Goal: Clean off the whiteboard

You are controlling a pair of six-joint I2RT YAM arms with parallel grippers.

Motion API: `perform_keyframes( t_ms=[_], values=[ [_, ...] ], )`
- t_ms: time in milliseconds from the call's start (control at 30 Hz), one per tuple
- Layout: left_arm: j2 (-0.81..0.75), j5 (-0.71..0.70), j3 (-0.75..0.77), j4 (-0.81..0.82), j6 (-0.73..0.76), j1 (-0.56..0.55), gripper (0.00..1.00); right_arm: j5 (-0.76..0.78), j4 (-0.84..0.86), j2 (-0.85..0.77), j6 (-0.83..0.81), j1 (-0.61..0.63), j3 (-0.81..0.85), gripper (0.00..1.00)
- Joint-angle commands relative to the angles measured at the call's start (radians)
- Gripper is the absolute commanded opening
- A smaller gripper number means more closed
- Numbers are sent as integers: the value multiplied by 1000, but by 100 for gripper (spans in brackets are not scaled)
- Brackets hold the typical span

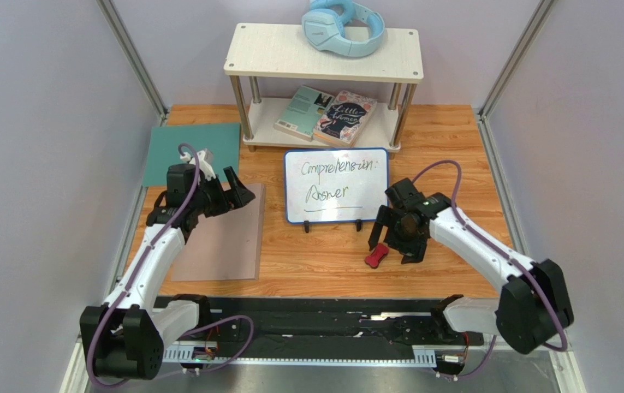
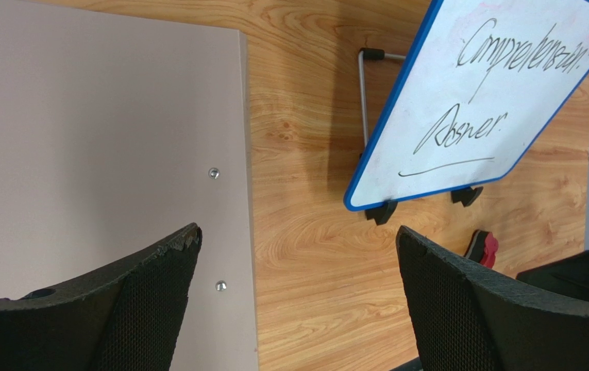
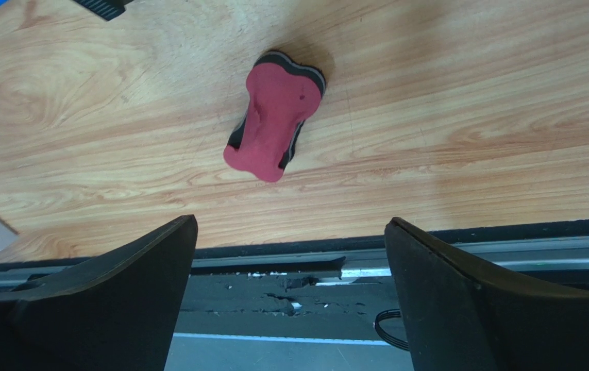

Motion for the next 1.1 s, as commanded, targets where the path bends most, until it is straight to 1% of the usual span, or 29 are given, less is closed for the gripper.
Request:
perform_keyframes(
  t_ms=[0,67,133,167,200,267,333,500,600,633,800,900,933,1067],
  values=[
    [36,13,45,-31,2,1,99,37,28,111,57,30,55,92],
    [64,27,49,-23,2,1,99,40,54,147,72,30,64,90],
    [73,42,51,-20,2,1,99,37,102,190,80,28,67,83],
    [73,44,51,-18,1,1,99,-5,120,202,86,28,71,75],
    [70,44,48,-15,-1,1,99,-13,133,216,89,30,76,72],
    [55,44,45,-12,-1,1,99,-18,159,254,97,30,85,70],
    [43,45,36,-3,-2,1,99,-19,172,282,105,28,91,70],
    [36,65,23,11,-7,-1,99,-6,171,306,103,30,105,68],
    [41,68,25,11,-7,1,99,0,179,316,108,30,88,38],
    [41,70,25,12,-7,1,99,-3,192,316,111,28,82,37],
    [39,68,23,12,-5,1,99,-10,202,323,109,28,64,40],
    [46,72,23,11,-5,1,99,-18,200,320,97,28,62,44],
    [47,73,23,12,-4,-1,99,-19,193,316,94,27,65,48],
    [52,82,20,17,-4,-1,99,-12,173,256,75,30,78,55]
  ],
)
